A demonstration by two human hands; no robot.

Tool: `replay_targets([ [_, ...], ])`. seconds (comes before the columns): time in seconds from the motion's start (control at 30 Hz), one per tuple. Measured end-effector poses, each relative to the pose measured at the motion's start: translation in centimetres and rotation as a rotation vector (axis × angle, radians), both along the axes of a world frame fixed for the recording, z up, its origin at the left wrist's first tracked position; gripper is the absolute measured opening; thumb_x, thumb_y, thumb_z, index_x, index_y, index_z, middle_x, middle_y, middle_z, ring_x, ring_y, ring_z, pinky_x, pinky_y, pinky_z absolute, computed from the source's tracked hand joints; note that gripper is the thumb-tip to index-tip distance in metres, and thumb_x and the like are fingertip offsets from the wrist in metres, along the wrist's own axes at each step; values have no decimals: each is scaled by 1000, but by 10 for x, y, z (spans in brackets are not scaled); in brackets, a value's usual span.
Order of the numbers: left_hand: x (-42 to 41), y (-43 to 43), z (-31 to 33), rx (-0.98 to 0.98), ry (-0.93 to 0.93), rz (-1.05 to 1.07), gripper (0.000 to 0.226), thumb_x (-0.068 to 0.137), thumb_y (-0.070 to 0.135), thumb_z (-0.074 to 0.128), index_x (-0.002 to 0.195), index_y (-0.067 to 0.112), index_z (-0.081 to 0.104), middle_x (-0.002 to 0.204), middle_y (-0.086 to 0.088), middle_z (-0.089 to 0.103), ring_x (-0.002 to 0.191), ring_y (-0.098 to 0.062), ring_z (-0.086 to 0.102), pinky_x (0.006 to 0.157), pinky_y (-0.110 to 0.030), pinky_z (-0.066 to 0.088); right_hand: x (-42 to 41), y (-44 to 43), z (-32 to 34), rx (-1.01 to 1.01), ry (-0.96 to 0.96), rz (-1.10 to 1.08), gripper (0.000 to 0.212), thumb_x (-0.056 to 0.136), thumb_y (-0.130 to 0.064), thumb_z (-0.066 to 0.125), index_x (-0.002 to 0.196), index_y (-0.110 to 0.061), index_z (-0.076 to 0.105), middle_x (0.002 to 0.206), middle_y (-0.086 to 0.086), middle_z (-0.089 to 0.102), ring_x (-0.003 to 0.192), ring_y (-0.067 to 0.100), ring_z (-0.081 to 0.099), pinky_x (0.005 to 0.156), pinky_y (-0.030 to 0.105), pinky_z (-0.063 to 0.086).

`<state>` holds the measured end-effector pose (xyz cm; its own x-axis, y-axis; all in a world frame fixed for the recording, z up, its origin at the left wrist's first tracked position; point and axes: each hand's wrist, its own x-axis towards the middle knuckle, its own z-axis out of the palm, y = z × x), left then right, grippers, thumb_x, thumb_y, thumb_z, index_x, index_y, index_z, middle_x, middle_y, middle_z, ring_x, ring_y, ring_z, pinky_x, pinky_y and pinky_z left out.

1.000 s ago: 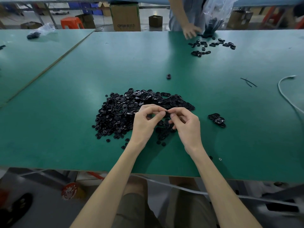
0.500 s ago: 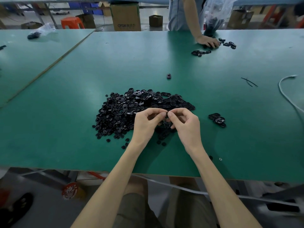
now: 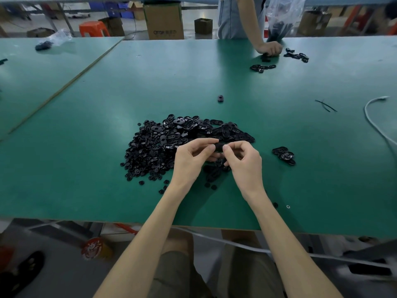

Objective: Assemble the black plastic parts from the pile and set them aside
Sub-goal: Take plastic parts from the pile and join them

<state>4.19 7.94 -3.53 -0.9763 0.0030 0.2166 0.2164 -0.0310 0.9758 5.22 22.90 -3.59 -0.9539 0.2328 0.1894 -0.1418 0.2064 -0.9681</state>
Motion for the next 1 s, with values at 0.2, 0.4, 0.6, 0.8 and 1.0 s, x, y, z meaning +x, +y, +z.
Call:
replay_targets([
  [0.2, -1, 0, -2, -19, -2, -1, 16, 96, 6, 71, 110, 9, 77, 93, -7, 80, 85, -26, 78, 82, -35, 63, 0, 1, -1, -19, -11, -10, 9, 97, -22, 72, 94, -14, 70, 88, 2, 74, 68, 12, 69, 66, 17, 52],
  [0.4, -2, -1, -2, 2, -3, -8, 16, 95, 8, 73, 110, 7, 77, 93, -9, 80, 86, -28, 78, 81, -34, 62, 0, 2, 0, -31, 6, 15, 10, 96, -21, 75, 92, -14, 70, 85, 0, 75, 69, 17, 70, 68, 24, 56],
  [0.6, -1, -1, -1, 24, 0, -40, 13, 94, 2, 72, 104, 9, 75, 92, -9, 80, 86, -26, 78, 79, -28, 61, -1, 3, 0, -101, 27, 33, 16, 91, -16, 81, 97, -15, 67, 92, 0, 72, 82, 23, 70, 70, 37, 61],
  [0.8, -1, -1, -2, -11, 0, -42, 11, 93, 0, 72, 101, 8, 73, 89, -8, 79, 82, -23, 77, 78, -27, 60, -2, 5, -1, -145, 20, 61, 24, 86, -11, 85, 102, -18, 69, 98, -1, 73, 90, 22, 71, 81, 40, 62],
  [1.0, 0, -1, -1, -44, 4, -43, 9, 91, 2, 75, 98, 3, 69, 83, -7, 77, 74, -16, 74, 73, -22, 57, -3, 5, -3, -172, 34, 111, 20, 86, -6, 84, 93, -17, 69, 85, -3, 76, 77, 17, 73, 71, 30, 59],
])
